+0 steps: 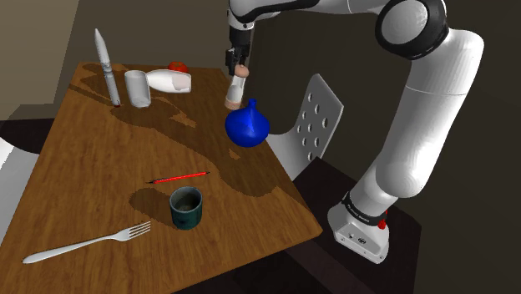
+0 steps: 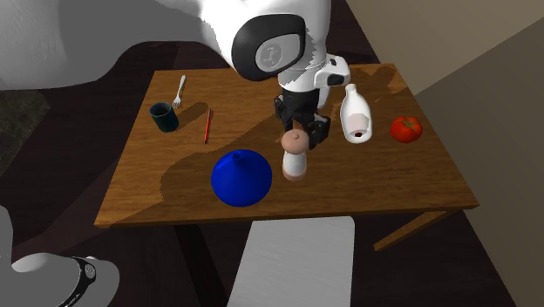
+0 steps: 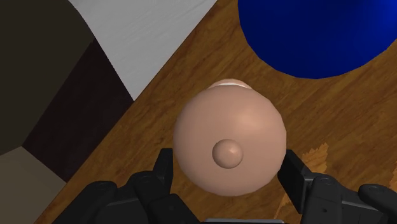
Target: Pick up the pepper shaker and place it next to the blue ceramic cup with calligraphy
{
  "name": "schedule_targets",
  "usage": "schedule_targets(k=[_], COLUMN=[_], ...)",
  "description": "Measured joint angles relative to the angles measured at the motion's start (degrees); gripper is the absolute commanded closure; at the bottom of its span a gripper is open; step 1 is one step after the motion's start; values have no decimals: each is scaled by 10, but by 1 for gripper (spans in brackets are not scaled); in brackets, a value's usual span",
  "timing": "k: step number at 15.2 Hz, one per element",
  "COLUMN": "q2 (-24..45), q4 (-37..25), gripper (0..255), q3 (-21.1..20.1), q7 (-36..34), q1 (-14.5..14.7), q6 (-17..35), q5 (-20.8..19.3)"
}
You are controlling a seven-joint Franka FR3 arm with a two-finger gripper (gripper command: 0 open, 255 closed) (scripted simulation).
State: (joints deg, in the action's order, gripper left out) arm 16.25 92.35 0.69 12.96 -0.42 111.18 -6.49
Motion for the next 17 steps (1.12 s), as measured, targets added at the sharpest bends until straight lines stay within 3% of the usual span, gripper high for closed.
schedule_targets(k=[17], q2=[-1], q4=[-131], gripper=[255], q3=[0], q7=[14], q1=[1], q6=[-131], q5=[4])
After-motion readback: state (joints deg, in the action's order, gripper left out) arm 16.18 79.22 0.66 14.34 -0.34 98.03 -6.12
